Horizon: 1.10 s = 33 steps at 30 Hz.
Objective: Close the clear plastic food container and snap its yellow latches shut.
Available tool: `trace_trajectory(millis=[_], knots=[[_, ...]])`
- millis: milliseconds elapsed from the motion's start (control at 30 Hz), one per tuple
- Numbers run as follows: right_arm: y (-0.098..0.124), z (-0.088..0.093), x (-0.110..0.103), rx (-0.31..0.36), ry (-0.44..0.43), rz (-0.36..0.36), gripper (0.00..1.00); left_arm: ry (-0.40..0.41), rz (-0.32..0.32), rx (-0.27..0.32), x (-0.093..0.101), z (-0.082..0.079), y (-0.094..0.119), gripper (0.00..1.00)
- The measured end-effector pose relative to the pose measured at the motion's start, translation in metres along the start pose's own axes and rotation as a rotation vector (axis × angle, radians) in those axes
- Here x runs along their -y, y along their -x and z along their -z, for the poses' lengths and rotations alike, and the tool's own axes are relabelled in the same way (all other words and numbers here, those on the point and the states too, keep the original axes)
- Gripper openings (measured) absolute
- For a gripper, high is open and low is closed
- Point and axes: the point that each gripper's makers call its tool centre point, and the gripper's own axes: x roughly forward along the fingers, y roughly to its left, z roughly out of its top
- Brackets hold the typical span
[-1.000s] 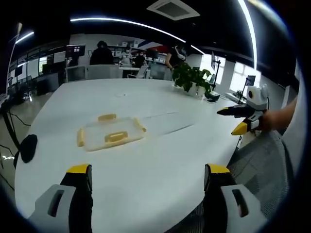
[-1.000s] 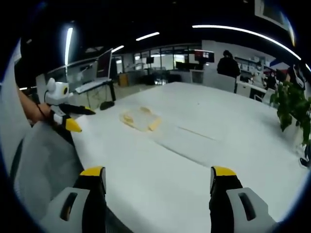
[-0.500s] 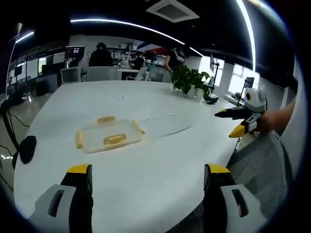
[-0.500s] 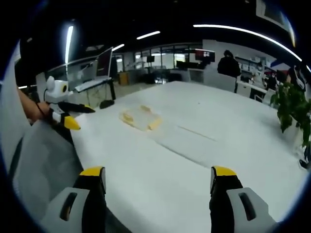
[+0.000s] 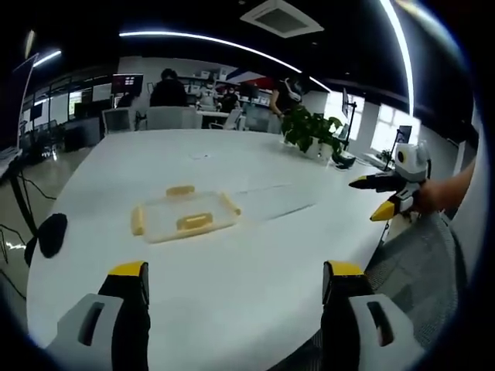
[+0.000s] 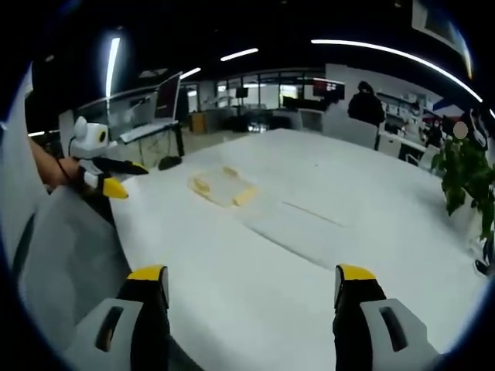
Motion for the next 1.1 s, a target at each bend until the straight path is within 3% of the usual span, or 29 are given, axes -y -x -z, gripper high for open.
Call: trace_trajectory(millis=[267, 1100], knots=[[-0.001, 0.001, 0.0, -0.013, 0.006, -0.016, 0.82, -0.004, -0.003, -0.006, 0.0, 0.0, 0.0, 0.92], [-0.03, -0.028, -0.012, 0.002, 0.062, -0.078, 0.83, -0.064, 0.015, -0.017, -0.006, -0.008, -0.01, 0.92]])
